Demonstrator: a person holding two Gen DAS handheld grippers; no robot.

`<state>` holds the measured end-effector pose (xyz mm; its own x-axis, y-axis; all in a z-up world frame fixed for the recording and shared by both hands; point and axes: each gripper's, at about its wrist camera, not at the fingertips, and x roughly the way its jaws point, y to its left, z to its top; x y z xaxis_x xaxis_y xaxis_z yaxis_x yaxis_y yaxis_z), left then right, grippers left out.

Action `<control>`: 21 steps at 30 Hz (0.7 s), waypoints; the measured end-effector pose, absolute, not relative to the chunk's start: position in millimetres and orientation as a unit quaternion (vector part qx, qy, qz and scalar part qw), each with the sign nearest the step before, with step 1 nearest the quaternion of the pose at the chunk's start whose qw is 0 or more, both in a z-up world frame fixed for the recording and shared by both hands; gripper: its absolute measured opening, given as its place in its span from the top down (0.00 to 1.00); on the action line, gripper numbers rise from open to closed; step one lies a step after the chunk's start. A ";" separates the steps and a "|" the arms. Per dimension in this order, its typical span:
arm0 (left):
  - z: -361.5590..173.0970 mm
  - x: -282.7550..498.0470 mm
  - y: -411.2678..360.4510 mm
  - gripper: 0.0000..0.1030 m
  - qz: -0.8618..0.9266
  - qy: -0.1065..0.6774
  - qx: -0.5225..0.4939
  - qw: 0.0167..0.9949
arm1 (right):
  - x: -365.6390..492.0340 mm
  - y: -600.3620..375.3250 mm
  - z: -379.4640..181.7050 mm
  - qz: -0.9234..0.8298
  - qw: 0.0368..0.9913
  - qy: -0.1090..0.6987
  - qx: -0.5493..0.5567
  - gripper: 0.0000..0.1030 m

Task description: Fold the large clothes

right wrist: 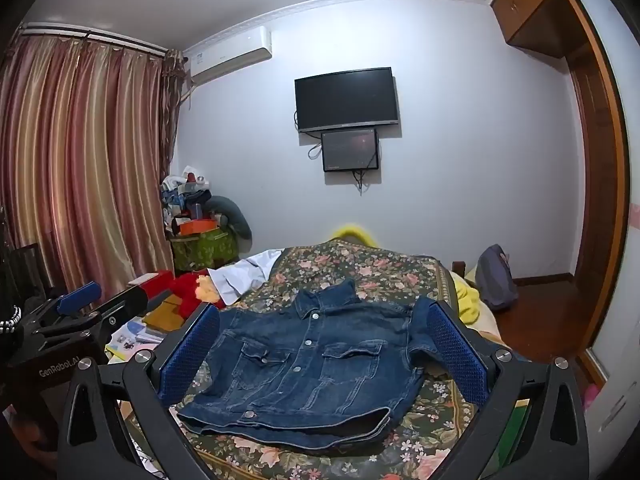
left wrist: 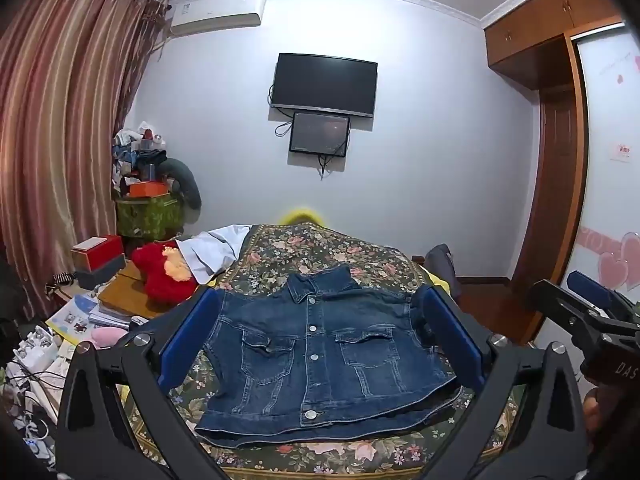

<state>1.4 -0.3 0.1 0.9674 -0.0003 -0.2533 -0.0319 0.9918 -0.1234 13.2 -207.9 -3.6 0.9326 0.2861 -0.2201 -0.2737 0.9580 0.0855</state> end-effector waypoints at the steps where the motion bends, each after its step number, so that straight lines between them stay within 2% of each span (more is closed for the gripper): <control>1: 0.2 -0.1 -0.6 0.00 0.009 0.118 -0.061 0.991 | 13.7 -208.0 -3.7 0.142 0.982 0.119 0.026 0.00; 13: 1.7 0.9 23.2 0.00 -0.009 0.122 -0.074 0.990 | 18.5 -210.2 -2.1 0.141 0.982 0.121 0.026 0.00; 21: -3.6 6.8 5.6 0.00 -0.002 0.128 -0.068 0.989 | 19.4 -205.0 -10.6 0.139 0.982 0.126 0.026 0.00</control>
<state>6.8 5.6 -3.6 0.9674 -0.0216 -0.2525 -0.0133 0.9907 -0.1355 19.4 -205.0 -10.6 0.9297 0.2799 -0.2394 -0.2667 0.9599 0.0865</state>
